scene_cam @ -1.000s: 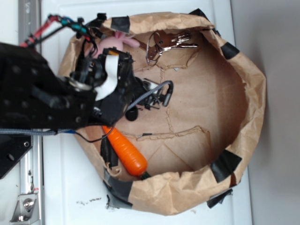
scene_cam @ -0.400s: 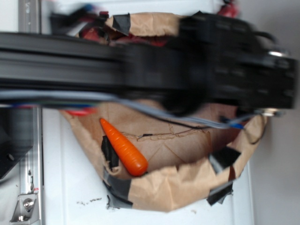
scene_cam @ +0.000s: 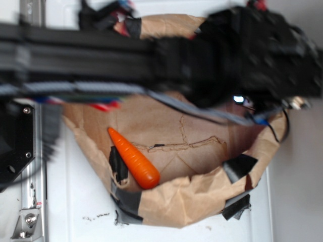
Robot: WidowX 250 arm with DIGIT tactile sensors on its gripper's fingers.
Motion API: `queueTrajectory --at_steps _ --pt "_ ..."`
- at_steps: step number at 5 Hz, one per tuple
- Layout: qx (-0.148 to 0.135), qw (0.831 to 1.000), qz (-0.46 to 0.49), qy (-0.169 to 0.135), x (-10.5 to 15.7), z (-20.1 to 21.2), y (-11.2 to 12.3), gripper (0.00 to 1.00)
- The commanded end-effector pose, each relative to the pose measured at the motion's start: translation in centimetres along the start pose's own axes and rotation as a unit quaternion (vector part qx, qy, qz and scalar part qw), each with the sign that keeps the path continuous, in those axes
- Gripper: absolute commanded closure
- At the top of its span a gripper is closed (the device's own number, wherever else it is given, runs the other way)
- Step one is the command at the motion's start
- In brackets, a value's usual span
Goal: Grab the silver keys.
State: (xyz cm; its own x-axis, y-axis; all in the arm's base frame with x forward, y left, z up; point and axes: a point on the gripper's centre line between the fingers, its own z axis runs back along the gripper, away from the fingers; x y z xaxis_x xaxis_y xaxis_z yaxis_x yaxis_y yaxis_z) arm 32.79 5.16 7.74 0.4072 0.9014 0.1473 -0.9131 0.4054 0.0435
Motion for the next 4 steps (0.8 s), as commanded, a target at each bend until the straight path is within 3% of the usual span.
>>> queueTrajectory --at_steps 1,3,4 --pt "-0.110 0.992 -0.066 0.000 2.1 4.4 3.2 0.00" --pt "-0.117 0.989 -0.082 -0.034 1.1 2.3 5.4 0.00" --pt "-0.115 0.988 -0.076 -0.070 0.7 1.0 6.6 0.00"
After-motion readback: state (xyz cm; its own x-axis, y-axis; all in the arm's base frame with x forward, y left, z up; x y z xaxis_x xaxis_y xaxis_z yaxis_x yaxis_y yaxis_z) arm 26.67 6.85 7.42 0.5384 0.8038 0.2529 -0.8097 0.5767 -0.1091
